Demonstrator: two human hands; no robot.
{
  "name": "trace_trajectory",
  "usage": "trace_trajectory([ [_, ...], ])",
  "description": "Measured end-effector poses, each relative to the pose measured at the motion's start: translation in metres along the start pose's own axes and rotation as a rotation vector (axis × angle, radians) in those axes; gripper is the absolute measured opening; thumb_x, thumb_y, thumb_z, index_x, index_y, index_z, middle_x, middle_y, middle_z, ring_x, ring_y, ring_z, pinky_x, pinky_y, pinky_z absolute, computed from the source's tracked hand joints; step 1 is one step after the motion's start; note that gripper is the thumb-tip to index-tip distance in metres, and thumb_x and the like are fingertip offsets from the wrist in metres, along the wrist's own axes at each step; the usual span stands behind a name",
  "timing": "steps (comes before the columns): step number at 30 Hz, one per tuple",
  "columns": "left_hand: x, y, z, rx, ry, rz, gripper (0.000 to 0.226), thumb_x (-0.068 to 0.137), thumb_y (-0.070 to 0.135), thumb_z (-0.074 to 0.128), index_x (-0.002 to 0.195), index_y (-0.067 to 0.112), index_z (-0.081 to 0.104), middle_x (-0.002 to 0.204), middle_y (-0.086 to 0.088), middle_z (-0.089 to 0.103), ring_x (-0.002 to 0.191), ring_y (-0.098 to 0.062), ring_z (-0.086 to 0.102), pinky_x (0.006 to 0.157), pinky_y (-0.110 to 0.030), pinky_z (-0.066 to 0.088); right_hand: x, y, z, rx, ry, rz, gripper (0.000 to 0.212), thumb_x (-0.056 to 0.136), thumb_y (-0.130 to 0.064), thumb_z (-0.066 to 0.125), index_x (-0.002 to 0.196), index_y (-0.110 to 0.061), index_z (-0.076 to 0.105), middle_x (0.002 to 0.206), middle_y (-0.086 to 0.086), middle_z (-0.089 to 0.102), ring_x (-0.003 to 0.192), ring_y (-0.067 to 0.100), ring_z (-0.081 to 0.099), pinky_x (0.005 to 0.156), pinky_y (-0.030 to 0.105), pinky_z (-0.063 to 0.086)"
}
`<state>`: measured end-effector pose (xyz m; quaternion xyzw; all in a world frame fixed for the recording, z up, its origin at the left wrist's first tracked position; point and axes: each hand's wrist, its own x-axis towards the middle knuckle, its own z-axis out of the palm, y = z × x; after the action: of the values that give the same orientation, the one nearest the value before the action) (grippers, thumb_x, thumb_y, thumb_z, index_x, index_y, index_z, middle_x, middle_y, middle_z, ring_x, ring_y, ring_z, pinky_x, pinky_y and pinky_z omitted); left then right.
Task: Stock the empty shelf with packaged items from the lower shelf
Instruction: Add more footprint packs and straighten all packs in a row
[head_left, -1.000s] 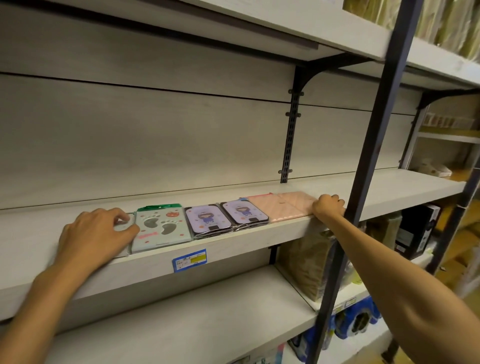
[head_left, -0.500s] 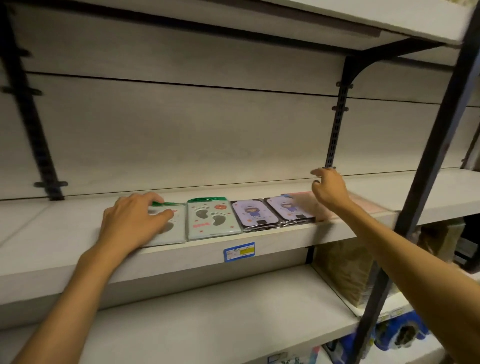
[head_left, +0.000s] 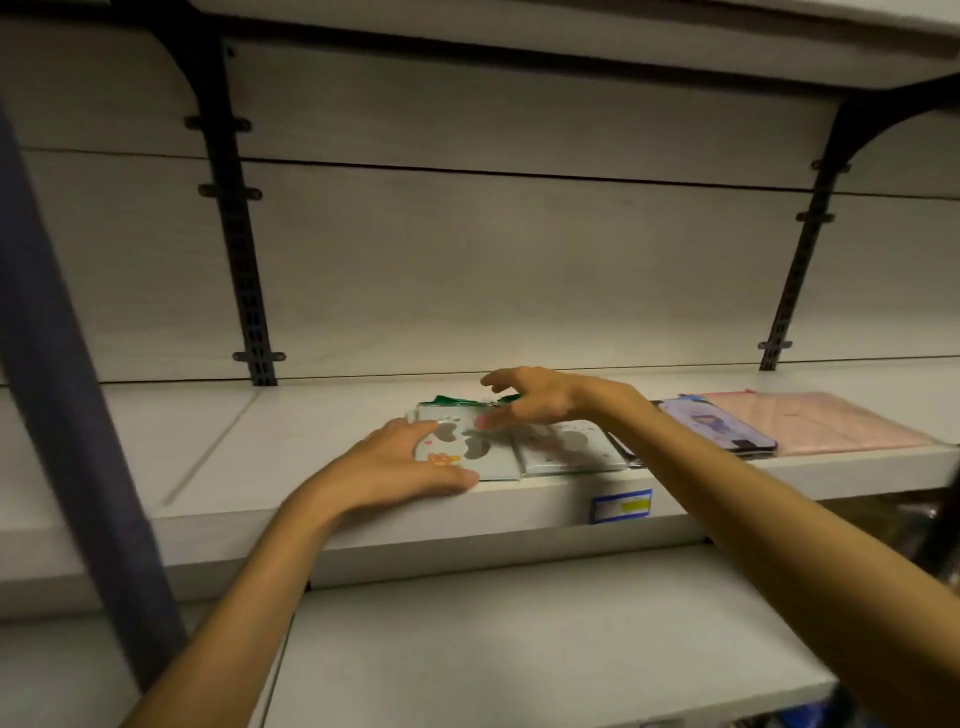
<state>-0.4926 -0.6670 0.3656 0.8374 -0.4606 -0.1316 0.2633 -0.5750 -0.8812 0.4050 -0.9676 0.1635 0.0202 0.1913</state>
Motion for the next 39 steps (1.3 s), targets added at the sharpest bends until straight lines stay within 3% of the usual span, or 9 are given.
trace_trajectory([
  [3,0.002,-0.002,0.006,0.091,0.014,-0.002,0.083,0.074,0.074,0.063,0.147,0.046,0.036,0.153,-0.005,0.038,0.134,-0.024,0.043,0.104,-0.033,0.039,0.020,-0.009,-0.003,-0.093,-0.218,0.100,0.089,0.084,-0.057,0.066,0.153,-0.018,0.027,0.157,0.004,0.035,0.142,0.028,0.035,0.118,0.047,0.028],
  [6,0.002,-0.005,0.011,0.086,0.039,0.014,0.082,0.078,0.074,0.060,0.149,0.047,0.031,0.155,0.000,0.036,0.134,-0.024,0.044,0.107,-0.035,0.040,0.029,-0.011,-0.006,-0.153,-0.276,0.086,0.079,0.087,-0.055,0.064,0.149,-0.015,0.036,0.150,0.005,0.042,0.138,0.028,0.040,0.115,0.045,0.032],
  [14,-0.001,-0.011,0.008,-0.004,0.134,0.048,0.073,0.080,0.059,0.071,0.144,0.032,0.048,0.129,0.008,0.056,0.100,-0.010,0.051,0.082,-0.025,0.044,0.043,-0.005,0.009,-0.093,-0.143,0.004,0.070,0.088,-0.042,0.068,0.147,-0.016,0.041,0.146,0.002,0.048,0.132,0.023,0.045,0.105,0.032,0.033],
  [19,-0.006,-0.024,-0.007,-0.063,0.163,0.015,0.069,0.076,0.053,0.078,0.137,0.030,0.055,0.117,0.015,0.062,0.087,0.001,0.055,0.068,-0.013,0.043,0.049,-0.024,0.015,-0.064,-0.137,-0.038,0.073,0.089,-0.043,0.066,0.150,-0.015,0.036,0.150,0.003,0.045,0.136,0.025,0.042,0.110,0.035,0.032],
  [23,-0.013,-0.040,-0.019,-0.096,0.208,-0.026,0.075,0.072,0.047,0.084,0.137,0.026,0.053,0.120,0.017,0.059,0.101,-0.005,0.054,0.073,-0.016,0.042,0.038,-0.037,0.021,-0.073,-0.007,-0.080,0.088,0.086,-0.058,0.062,0.155,-0.016,0.026,0.156,0.004,0.039,0.138,0.027,0.042,0.115,0.040,0.032],
  [26,-0.019,-0.054,-0.023,-0.128,0.256,-0.061,0.086,0.064,0.048,0.089,0.140,0.027,0.054,0.129,0.013,0.061,0.114,-0.007,0.055,0.089,-0.025,0.048,0.015,-0.036,0.018,-0.069,0.095,-0.116,0.095,0.076,-0.071,0.063,0.152,-0.021,0.034,0.144,0.005,0.051,0.119,0.022,0.055,0.102,0.038,0.046],
  [30,-0.024,-0.060,-0.022,-0.168,0.290,-0.017,0.073,0.061,0.047,0.090,0.129,0.031,0.067,0.133,0.009,0.065,0.113,-0.002,0.059,0.095,-0.021,0.047,-0.010,-0.039,0.024,-0.105,0.005,-0.137,0.091,0.065,-0.079,0.065,0.142,-0.034,0.049,0.125,-0.004,0.063,0.102,0.014,0.062,0.093,0.033,0.051],
  [35,-0.025,-0.063,-0.029,-0.202,0.275,-0.029,0.063,0.061,0.032,0.093,0.120,0.030,0.072,0.125,0.007,0.069,0.108,0.000,0.063,0.095,-0.015,0.048,-0.018,-0.042,0.038,-0.131,0.075,-0.223,0.073,0.074,-0.066,0.070,0.137,-0.032,0.057,0.124,-0.005,0.065,0.098,0.010,0.062,0.085,0.025,0.051],
  [39,-0.024,-0.064,-0.030,-0.132,0.280,-0.027,0.064,0.062,0.030,0.093,0.121,0.024,0.071,0.126,0.004,0.069,0.108,-0.002,0.065,0.092,-0.013,0.047,-0.019,-0.040,0.045,-0.103,0.099,-0.241,0.072,0.080,-0.058,0.070,0.141,-0.023,0.054,0.133,-0.002,0.063,0.104,0.010,0.062,0.091,0.027,0.053],
])
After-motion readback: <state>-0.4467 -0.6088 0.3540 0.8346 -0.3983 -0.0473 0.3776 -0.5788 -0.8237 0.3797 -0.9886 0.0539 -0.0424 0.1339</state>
